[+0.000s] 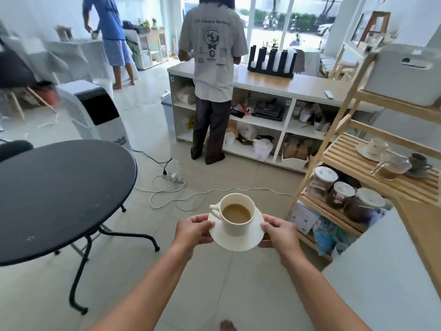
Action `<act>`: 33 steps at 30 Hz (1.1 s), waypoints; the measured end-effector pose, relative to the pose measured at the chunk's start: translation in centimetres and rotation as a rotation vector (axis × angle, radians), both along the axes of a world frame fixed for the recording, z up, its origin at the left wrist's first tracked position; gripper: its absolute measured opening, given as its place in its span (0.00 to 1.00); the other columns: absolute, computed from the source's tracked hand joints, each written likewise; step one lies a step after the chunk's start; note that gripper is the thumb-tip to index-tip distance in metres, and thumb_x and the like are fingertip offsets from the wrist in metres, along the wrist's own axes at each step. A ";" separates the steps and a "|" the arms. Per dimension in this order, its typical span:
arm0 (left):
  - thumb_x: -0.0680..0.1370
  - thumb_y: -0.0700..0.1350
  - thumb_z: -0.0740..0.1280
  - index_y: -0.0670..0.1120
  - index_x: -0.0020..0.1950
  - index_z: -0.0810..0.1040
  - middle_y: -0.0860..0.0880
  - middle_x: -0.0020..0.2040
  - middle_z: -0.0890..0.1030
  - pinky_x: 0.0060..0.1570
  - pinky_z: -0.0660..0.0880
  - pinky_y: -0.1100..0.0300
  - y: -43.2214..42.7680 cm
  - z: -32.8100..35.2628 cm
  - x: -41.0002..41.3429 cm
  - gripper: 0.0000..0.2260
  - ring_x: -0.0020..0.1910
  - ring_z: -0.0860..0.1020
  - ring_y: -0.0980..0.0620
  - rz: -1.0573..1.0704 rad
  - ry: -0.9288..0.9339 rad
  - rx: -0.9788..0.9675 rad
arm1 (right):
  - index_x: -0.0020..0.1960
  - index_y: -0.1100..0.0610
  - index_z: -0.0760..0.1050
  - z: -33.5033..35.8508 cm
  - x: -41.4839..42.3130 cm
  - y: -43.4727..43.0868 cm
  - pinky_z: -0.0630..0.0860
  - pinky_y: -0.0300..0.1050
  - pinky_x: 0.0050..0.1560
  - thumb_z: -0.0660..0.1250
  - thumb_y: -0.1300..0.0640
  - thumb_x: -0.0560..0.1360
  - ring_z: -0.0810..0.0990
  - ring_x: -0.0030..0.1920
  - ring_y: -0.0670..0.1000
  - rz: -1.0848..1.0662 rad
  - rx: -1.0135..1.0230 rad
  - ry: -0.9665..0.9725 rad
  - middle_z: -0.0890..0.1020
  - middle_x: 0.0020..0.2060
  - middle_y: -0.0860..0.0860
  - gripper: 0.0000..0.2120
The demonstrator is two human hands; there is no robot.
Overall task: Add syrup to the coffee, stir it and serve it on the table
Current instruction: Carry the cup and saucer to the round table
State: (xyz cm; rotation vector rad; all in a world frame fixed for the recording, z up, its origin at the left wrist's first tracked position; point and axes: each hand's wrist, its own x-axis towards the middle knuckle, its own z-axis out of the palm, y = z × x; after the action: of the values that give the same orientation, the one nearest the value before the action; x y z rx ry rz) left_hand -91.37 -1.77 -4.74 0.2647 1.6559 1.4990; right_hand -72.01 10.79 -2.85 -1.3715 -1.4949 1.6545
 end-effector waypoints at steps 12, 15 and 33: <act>0.74 0.34 0.72 0.45 0.48 0.82 0.45 0.34 0.86 0.29 0.81 0.58 1.6 0.2 -11.7 0.07 0.32 0.83 0.48 0.392 -0.005 -0.053 | 0.57 0.57 0.82 -0.9 -17.6 7.4 0.79 0.43 0.28 0.66 0.66 0.77 0.82 0.29 0.50 0.347 -0.034 0.032 0.86 0.40 0.55 0.12; 0.75 0.34 0.71 0.43 0.51 0.82 0.42 0.39 0.86 0.33 0.83 0.55 2.0 0.2 -14.0 0.07 0.35 0.82 0.46 0.486 -0.012 -0.049 | 0.55 0.56 0.83 -0.9 -21.8 8.9 0.78 0.42 0.28 0.66 0.66 0.77 0.82 0.28 0.48 0.445 -0.027 0.029 0.86 0.37 0.51 0.11; 0.76 0.33 0.70 0.43 0.46 0.84 0.47 0.33 0.86 0.27 0.79 0.61 -4.7 -0.4 -28.6 0.07 0.29 0.84 0.53 0.785 -0.056 -0.025 | 0.53 0.54 0.84 -3.4 -43.5 4.7 0.78 0.42 0.36 0.66 0.67 0.75 0.79 0.38 0.49 0.724 -0.023 0.022 0.86 0.40 0.52 0.13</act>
State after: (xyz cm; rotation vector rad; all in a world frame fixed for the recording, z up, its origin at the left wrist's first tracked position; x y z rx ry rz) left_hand -119.96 -6.49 -5.11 -0.4992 1.8274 2.0121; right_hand -115.52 15.45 -6.25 -0.8470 -2.1183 2.0835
